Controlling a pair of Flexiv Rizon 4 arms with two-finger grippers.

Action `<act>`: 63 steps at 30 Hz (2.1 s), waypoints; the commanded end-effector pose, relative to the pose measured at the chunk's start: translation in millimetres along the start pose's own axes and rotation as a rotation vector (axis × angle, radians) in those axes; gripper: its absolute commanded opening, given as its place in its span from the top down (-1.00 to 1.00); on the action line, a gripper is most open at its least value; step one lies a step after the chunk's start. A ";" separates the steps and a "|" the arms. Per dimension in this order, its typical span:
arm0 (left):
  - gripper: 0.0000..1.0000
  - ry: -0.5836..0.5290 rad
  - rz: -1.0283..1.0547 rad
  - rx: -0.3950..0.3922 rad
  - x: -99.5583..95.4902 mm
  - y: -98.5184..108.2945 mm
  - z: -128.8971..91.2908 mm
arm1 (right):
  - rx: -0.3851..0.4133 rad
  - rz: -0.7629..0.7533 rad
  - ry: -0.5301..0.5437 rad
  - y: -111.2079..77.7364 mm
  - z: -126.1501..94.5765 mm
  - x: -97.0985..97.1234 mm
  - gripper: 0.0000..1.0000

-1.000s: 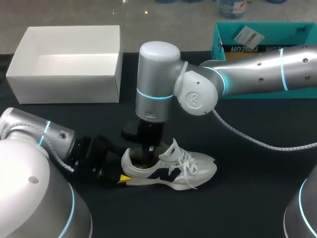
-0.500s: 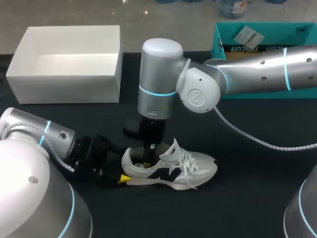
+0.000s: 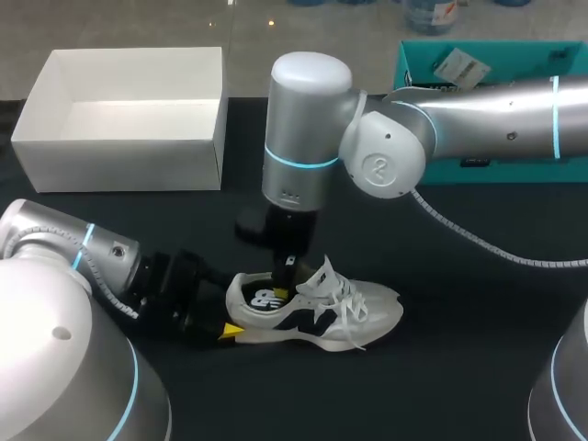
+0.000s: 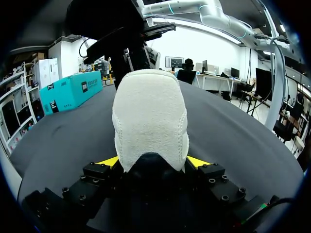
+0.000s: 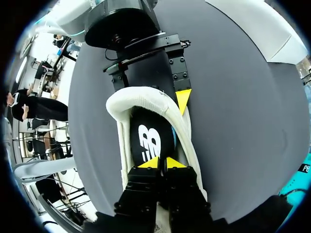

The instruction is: Take the shoe out of the shoebox, open the shoe tongue, remove and reinsert the insole, then place the shoe into the shoebox

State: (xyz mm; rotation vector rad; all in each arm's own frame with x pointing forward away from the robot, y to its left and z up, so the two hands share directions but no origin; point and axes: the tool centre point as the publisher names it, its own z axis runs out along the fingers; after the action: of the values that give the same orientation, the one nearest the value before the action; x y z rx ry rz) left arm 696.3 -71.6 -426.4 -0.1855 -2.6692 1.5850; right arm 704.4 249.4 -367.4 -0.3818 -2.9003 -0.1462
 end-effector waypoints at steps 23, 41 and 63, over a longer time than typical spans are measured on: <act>1.00 -0.002 0.000 -0.003 2.4 6.4 8.6 | -0.028 0.046 -0.084 -17.0 -32.8 -4.2 1.00; 1.00 -0.002 0.000 -0.003 2.4 6.4 8.6 | -0.046 0.023 -0.089 2.5 -31.3 -9.7 1.00; 1.00 -0.002 0.000 -0.003 2.4 6.4 8.6 | -0.067 -0.037 -0.047 14.8 -34.8 -12.2 0.16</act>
State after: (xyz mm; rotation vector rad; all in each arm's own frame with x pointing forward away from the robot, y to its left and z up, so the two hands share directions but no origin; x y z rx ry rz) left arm 696.4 -71.7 -426.5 -0.1853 -2.6697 1.5847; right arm 727.6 259.1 -335.9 -0.3486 -2.9557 -0.2376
